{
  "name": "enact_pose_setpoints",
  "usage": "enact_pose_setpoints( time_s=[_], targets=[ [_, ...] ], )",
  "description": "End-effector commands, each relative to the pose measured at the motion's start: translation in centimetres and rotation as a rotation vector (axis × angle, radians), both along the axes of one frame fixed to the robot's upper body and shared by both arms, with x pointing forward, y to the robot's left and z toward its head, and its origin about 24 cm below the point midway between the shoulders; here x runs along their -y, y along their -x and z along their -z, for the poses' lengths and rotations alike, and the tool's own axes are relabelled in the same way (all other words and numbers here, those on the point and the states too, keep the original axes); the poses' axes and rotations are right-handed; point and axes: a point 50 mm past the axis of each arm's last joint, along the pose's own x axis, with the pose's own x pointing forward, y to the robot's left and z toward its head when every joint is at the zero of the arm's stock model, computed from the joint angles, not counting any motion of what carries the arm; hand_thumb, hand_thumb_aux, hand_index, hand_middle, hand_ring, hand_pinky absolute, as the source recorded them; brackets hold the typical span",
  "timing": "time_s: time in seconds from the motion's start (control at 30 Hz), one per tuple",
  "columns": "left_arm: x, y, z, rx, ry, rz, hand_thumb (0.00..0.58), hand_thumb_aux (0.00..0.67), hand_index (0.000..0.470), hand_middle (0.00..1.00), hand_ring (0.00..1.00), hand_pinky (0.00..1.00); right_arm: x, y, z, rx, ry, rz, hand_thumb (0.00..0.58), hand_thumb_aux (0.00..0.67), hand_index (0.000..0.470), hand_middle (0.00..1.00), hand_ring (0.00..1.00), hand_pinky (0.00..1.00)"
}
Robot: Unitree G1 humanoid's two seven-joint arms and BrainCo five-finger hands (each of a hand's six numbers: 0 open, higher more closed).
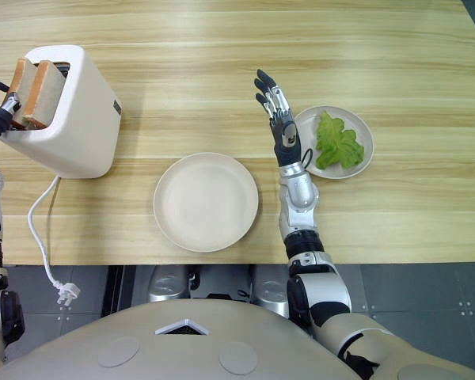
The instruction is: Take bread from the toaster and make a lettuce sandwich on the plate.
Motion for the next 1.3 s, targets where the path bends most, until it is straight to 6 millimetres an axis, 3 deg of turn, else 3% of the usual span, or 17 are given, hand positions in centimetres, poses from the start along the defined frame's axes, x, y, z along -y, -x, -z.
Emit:
enact_pose_setpoints(
  time_s=[0.03,0.3,0.63,0.67,0.7,0.73,0.77,0.8,0.87,0.9,0.93,0.97,1.23,1.27,1.3],
  targets=[
    [-0.5,0.0,1.5,-0.067,0.018,-0.025,0.580,0.670,0.460,0.00,0.00,0.00,0.1,0.0,0.2,-0.009,0.006,0.007,0.000,0.000,0.000,0.00,0.00,0.00],
    [1.0,-0.6,3.9,-0.119,0.084,0.038,0.580,0.670,0.460,0.00,0.00,0.00,0.0,0.0,0.3,-0.008,0.012,0.008,0.000,0.000,0.000,0.00,0.00,0.00],
    [0.4,-0.2,3.4,-0.115,0.053,0.019,0.580,0.670,0.460,0.00,0.00,0.00,-0.1,0.0,0.3,-0.006,0.014,0.005,0.000,0.000,0.000,0.00,0.00,0.00],
    [0.3,-0.1,3.3,-0.115,0.048,0.015,0.576,0.612,0.420,0.00,0.00,0.00,-0.1,0.0,0.3,-0.006,0.014,0.005,0.000,0.000,0.000,0.00,0.00,0.00],
    [0.3,-0.1,3.3,-0.114,0.041,0.013,0.576,0.612,0.420,0.00,0.00,0.00,-0.1,0.0,0.3,-0.006,0.014,0.005,0.000,0.000,0.000,0.00,0.00,0.00],
    [0.3,-0.1,3.2,-0.112,0.036,0.012,0.519,0.452,0.310,0.00,0.00,0.00,0.0,0.0,0.3,-0.006,0.014,0.005,0.000,0.000,0.000,0.00,0.00,0.00],
    [0.2,0.0,3.1,-0.109,0.032,0.012,0.472,0.381,0.262,0.00,0.00,0.00,0.0,0.0,0.3,-0.006,0.014,0.005,0.000,0.000,0.000,0.00,0.00,0.00],
    [0.3,0.0,3.0,-0.108,0.029,0.012,0.472,0.381,0.262,0.00,0.00,0.00,0.0,0.0,0.3,-0.006,0.014,0.006,0.000,0.000,0.000,0.00,0.00,0.00],
    [0.4,-0.1,2.9,-0.108,0.024,0.016,0.275,0.184,0.126,0.00,0.00,0.00,0.0,0.0,0.3,-0.006,0.013,0.006,0.000,0.000,0.000,0.00,0.00,0.00],
    [0.4,-0.1,2.8,-0.110,0.017,0.019,0.062,0.037,0.025,0.00,0.00,0.00,0.0,0.1,0.3,-0.006,0.013,0.006,0.000,0.000,0.000,0.00,0.00,0.00],
    [0.5,-0.1,2.8,-0.112,0.012,0.021,0.062,0.037,0.025,0.00,0.00,0.00,0.0,0.1,0.3,-0.006,0.013,0.006,0.000,0.000,0.000,0.00,0.00,0.00],
    [0.5,-0.1,2.7,-0.115,0.008,0.022,0.000,0.000,0.000,0.00,0.00,0.00,0.0,0.1,0.3,-0.006,0.013,0.006,0.000,0.000,0.000,0.00,0.00,0.00],
    [0.7,-0.2,2.9,-0.140,-0.011,0.027,0.000,0.000,0.000,0.00,0.00,0.00,0.0,0.1,0.3,-0.003,0.013,0.007,0.000,0.000,0.000,0.00,0.00,0.00],
    [0.7,-0.1,3.0,-0.143,-0.010,0.026,0.031,0.018,0.013,0.00,0.00,0.00,0.0,0.1,0.2,-0.002,0.013,0.006,0.000,0.000,0.000,0.00,0.00,0.00],
    [0.7,-0.1,3.0,-0.144,-0.010,0.025,0.116,0.071,0.049,0.00,0.00,0.00,0.0,0.1,0.2,-0.002,0.013,0.006,0.000,0.000,0.000,0.00,0.00,0.00]
  ],
)
